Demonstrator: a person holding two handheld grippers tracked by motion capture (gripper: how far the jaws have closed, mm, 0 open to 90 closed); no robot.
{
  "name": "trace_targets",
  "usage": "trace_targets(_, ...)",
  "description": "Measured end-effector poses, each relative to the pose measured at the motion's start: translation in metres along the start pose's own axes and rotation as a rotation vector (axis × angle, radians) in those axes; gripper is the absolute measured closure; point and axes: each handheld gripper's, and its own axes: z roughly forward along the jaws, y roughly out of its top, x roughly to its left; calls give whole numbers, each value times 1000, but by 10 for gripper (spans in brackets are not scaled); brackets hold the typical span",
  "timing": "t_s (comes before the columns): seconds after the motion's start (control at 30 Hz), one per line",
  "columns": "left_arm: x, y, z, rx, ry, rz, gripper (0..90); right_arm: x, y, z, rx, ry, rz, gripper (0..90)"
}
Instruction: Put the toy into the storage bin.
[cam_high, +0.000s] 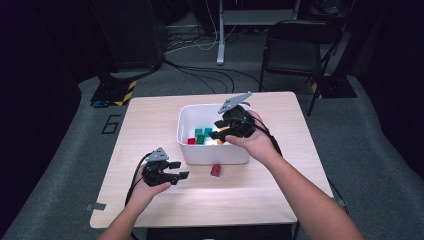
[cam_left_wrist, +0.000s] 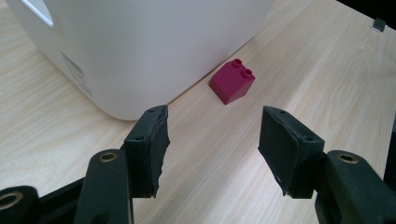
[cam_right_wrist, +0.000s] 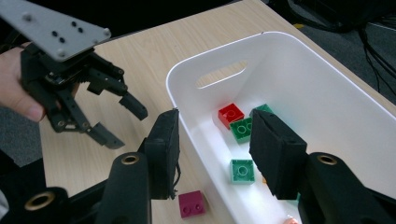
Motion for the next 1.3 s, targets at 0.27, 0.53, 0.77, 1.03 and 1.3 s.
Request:
trace_targets(0.27,0,0,1,0,4,1,424,13,-16,-17,-32,5,-17,522)
trace_targets(0.53,-1,0,1,-4,5,0,423,27,-32,-23,-56,19,-10,521)
trace_targets(0.77,-1,0,0,1,3,0,423,44,-52,-7,-22,47,-28,520)
trace_targets(1.03,0,0,1,2,3,0,424,50,-78,16,7,74,3,521)
trace_targets(1.3,-1,0,1,2,4,-2,424,50,-96,34,8,77,24,520)
